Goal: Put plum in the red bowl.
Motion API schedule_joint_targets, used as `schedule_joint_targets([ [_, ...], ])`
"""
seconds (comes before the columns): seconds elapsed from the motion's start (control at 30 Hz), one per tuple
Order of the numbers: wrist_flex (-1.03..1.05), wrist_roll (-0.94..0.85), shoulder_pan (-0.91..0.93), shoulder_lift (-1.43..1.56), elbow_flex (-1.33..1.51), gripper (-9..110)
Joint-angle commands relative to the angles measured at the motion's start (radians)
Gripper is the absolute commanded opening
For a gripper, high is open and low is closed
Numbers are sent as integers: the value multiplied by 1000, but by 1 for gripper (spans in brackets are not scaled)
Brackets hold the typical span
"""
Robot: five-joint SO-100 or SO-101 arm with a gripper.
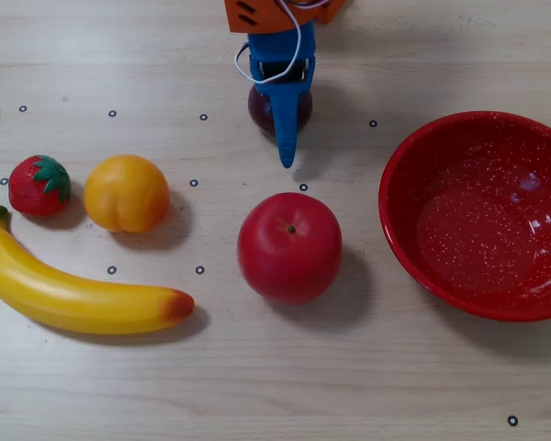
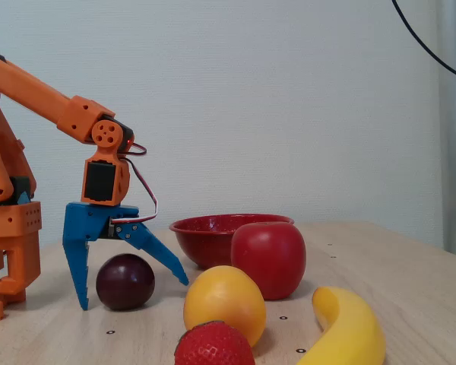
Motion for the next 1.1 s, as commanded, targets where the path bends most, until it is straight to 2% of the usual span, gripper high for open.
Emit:
schedule_joint_targets([
  [0.0,-78,11,29,-5,-9,55],
  [0.53,-83,40,-11,-29,-14,49],
  [1.07,-77,89,-38,-49,-21,33],
])
